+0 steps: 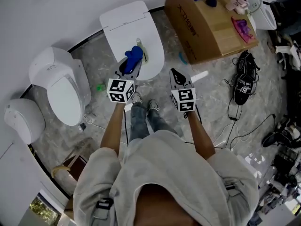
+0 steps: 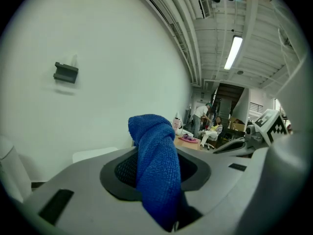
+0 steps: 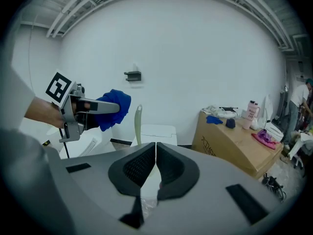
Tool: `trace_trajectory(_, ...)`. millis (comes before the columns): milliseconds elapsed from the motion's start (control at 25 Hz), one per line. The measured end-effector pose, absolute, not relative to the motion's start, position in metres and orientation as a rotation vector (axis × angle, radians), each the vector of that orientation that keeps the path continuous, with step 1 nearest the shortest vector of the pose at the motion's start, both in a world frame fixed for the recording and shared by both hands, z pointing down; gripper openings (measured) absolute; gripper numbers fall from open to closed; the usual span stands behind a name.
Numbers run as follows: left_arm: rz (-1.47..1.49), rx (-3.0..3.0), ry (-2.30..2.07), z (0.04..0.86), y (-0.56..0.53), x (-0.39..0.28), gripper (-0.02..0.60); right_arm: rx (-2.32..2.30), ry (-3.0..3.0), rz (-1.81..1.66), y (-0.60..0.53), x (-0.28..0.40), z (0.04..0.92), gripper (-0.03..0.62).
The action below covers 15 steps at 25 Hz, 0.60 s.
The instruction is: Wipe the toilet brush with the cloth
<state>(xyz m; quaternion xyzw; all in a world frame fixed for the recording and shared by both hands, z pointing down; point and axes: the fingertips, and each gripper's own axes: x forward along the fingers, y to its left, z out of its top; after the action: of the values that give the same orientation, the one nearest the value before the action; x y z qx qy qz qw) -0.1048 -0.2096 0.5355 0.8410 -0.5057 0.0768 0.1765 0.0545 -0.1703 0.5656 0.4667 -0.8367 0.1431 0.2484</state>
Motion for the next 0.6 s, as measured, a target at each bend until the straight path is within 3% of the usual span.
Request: trace_trajectory(600, 0.318, 2.357, -1.288, 0.597, -0.224, -0.099, 0.163, 1.333, -2.164, 0.498, -0.147, 0.066, 0.6, 0.032)
